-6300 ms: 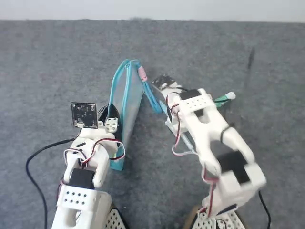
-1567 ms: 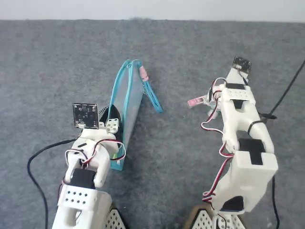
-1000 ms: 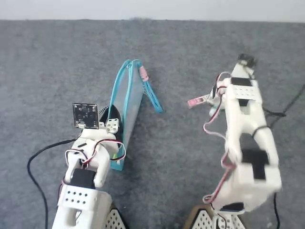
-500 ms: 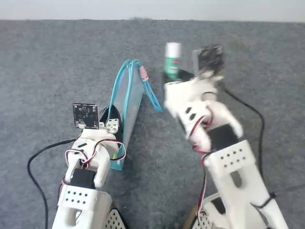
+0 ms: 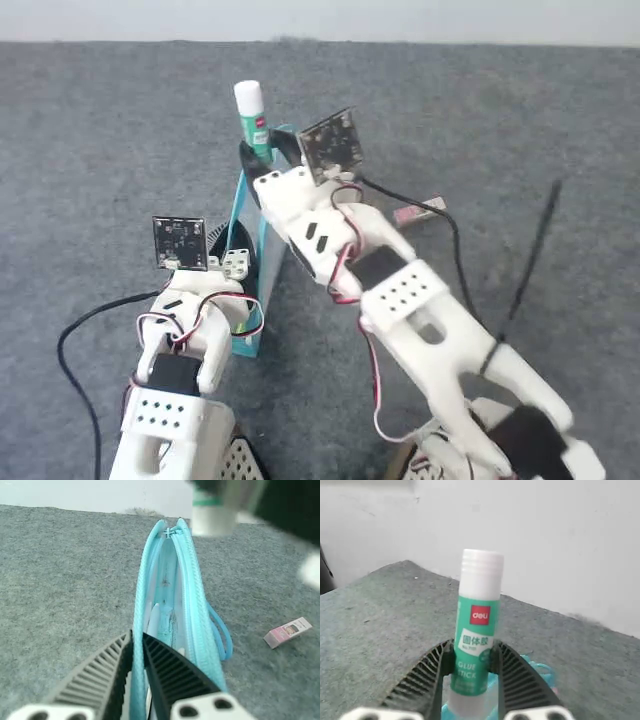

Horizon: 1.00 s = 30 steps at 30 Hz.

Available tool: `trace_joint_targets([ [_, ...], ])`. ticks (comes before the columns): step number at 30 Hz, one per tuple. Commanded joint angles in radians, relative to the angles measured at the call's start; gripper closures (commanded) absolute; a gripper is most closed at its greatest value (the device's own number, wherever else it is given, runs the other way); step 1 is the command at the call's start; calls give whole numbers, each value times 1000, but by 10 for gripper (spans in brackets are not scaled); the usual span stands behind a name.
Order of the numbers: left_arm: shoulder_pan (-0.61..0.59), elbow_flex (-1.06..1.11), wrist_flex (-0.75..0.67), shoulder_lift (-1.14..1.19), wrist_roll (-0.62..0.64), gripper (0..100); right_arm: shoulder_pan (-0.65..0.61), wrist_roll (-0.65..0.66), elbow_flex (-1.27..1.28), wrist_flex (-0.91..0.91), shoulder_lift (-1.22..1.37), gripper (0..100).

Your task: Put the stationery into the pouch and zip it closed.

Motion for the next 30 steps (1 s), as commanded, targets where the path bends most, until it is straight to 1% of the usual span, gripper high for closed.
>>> trace_joint_targets([
  [1,17,27,-6,3,-12,988,-42,17,-17,-79,22,991],
  [5,17,27,-6,3,-12,988,-70,17,-17,-77,59,991],
  [10,17,27,-3,3,-12,988,-67,17,-14,-74,73,990],
  [15,17,27,-3,3,-12,988,-67,17,-14,-8,68,990],
  [18,17,27,-3,3,-12,988,-44,14,-12,27,64,991],
  [23,15,27,-6,3,-12,988,28,11,-9,56,70,990],
  [27,15,27,-6,3,-12,988,36,11,-8,108,73,989],
  [30,14,27,-6,3,-12,988,35,9,-8,110,73,988],
])
